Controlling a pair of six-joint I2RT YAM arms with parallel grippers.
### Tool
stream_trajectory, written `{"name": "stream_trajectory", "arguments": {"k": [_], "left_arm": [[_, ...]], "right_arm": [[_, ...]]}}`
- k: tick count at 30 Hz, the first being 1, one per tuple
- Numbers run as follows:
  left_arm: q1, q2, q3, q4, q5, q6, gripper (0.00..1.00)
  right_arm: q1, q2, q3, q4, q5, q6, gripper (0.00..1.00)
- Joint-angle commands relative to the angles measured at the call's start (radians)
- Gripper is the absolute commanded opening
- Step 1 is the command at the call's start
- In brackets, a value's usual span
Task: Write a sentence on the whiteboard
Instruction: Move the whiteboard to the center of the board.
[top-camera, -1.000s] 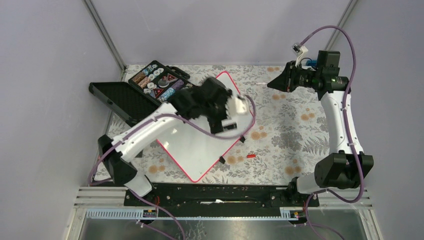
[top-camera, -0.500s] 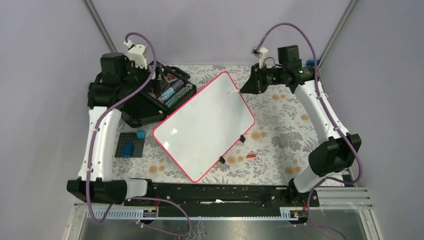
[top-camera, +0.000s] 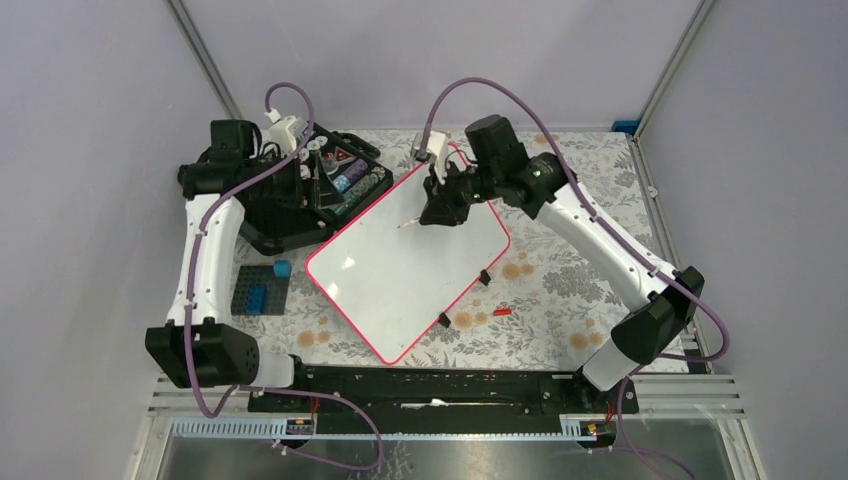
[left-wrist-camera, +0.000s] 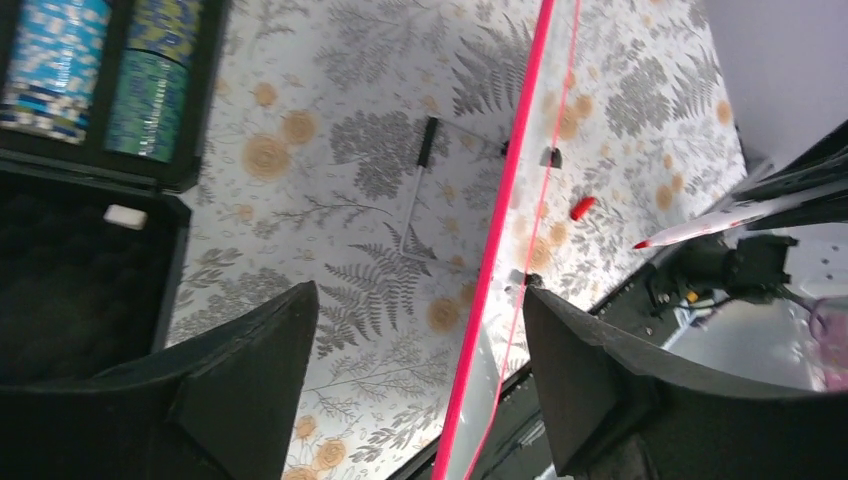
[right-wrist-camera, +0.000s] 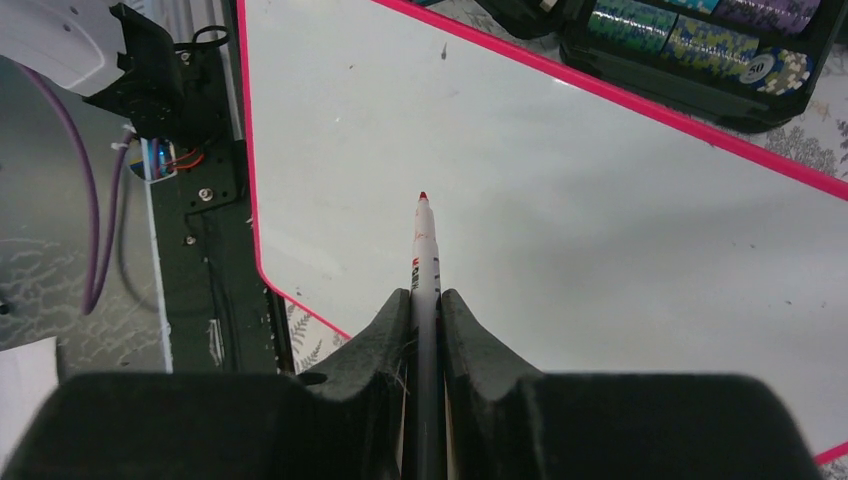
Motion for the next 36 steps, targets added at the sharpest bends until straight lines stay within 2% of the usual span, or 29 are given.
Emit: {"name": "stream_trajectory", "arguments": {"k": [1, 5, 12, 19, 22, 30, 36], "left_arm": [[0.002, 0.023, -0.016, -0.01, 0.166, 0.048, 0.76], [-0.007, 0.063, -0.021, -0.035, 0.22, 0.088, 0.68], [-0.127, 0.109, -0.012, -0.046, 0.23, 0.111, 0.56], [-0.227, 0.214, 0.043, -0.081, 0.214, 0.145, 0.49], [-0.269, 0.248, 0.063, -0.085, 0.212, 0.16, 0.41], [-0.34, 0.327, 0.119, -0.134, 0.248, 0.224, 0.11], [-0.416, 0.394, 0.174, -0.191, 0.253, 0.274, 0.0]], "right_arm": [[0.086, -0.081, -0.084, 0.156, 0.142, -0.032, 0.0], [0.15, -0.117, -0.144, 0.265, 0.158, -0.01, 0.0], [0.182, -0.111, -0.123, 0.245, 0.113, -0.01, 0.0], [0.184, -0.136, -0.128, 0.187, 0.036, -0.022, 0.0], [0.184, -0.143, -0.126, 0.173, 0.025, -0.022, 0.0], [0.188, -0.151, -0.134, 0.143, -0.035, -0.024, 0.0], [0.196, -0.155, -0.145, 0.13, -0.047, -0.037, 0.0]]}}
